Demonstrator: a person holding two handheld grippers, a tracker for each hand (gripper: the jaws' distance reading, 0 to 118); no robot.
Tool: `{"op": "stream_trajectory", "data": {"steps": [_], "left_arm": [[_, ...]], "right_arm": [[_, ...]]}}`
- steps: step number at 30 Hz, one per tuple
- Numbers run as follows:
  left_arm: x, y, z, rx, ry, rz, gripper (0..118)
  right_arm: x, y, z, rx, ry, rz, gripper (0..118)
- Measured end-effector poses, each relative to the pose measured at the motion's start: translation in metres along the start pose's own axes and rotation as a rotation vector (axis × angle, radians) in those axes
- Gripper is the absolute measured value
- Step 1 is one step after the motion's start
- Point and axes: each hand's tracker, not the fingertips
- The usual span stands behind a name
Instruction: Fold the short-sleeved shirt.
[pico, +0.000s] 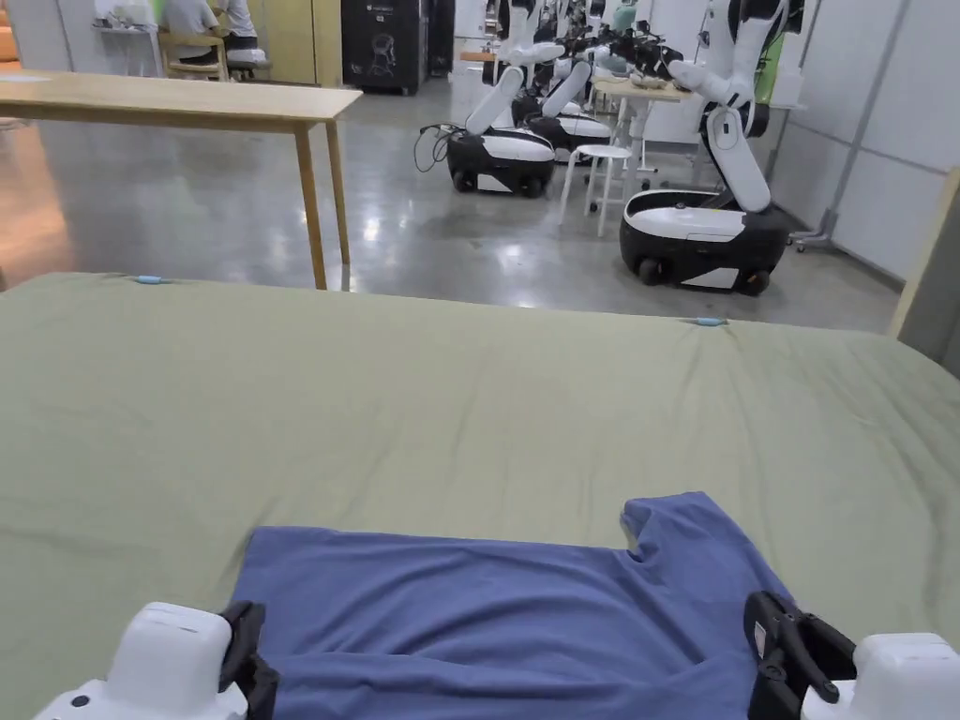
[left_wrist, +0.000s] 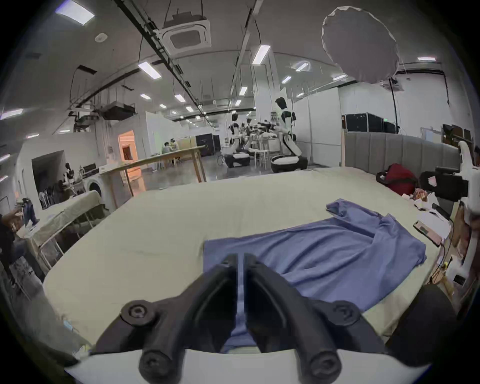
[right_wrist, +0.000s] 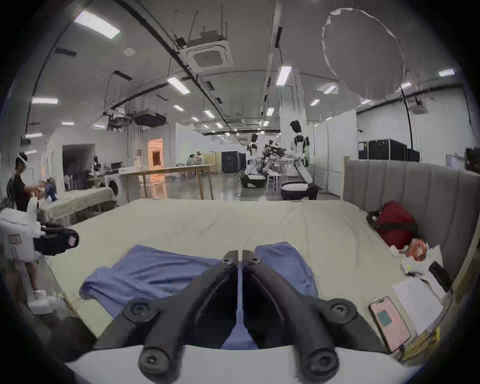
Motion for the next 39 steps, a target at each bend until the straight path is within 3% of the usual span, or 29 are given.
{"op": "stream_trajectory", "data": {"steps": [2,13,14,15,16,17,19,23,28,30,31,34,36,37,39], "left_arm": [[-0.006,-0.006,-0.011,-0.045,-0.054,0.024,4],[-0.067,0.014,-0.157,-0.311,-0.047,0.03,4],[-0.072,0.017,-0.177,-0.342,-0.046,0.024,15],[-0.077,0.02,-0.196,-0.347,-0.038,0.022,46],[-0.081,0.023,-0.211,-0.365,-0.031,0.016,91],[-0.085,0.022,-0.232,-0.387,-0.03,0.009,117],[-0.09,0.021,-0.261,-0.432,-0.045,0.007,108],[-0.101,0.004,-0.329,-0.481,-0.093,0.016,108],[-0.1,-0.003,-0.34,-0.54,-0.056,0.057,107],[-0.102,-0.011,-0.343,-0.587,-0.076,0.071,93],[-0.102,-0.012,-0.338,-0.566,-0.075,0.078,92],[-0.077,0.016,-0.292,-0.534,-0.063,0.075,68],[-0.072,0.024,-0.284,-0.524,-0.083,0.076,21],[-0.069,0.029,-0.281,-0.523,-0.099,0.092,6],[-0.058,0.037,-0.273,-0.523,-0.083,0.068,4]], "right_arm": [[0.001,-0.001,-0.004,-0.035,0.075,-0.04,4],[0.013,-0.011,-0.033,-0.119,0.052,-0.033,4],[0.014,-0.011,-0.036,-0.132,0.047,-0.026,4],[0.016,-0.012,-0.039,-0.139,0.036,-0.018,4],[0.018,-0.012,-0.04,-0.142,0.032,-0.017,4],[0.021,-0.011,-0.043,-0.151,0.028,-0.02,4],[0.026,-0.012,-0.048,-0.165,0.012,-0.028,4],[0.035,-0.014,-0.055,-0.191,-0.015,-0.036,4],[0.045,-0.017,-0.061,-0.231,-0.045,-0.019,4],[0.054,-0.015,-0.067,-0.252,-0.063,-0.028,4],[0.059,-0.014,-0.071,-0.265,-0.068,-0.036,4],[0.081,-0.008,-0.095,-0.32,-0.103,-0.05,4],[0.101,-0.004,-0.127,-0.384,-0.127,-0.052,4],[0.11,-0.002,-0.145,-0.415,-0.13,-0.061,4],[0.129,-0.002,-0.188,-0.513,-0.128,-0.069,4]]}}
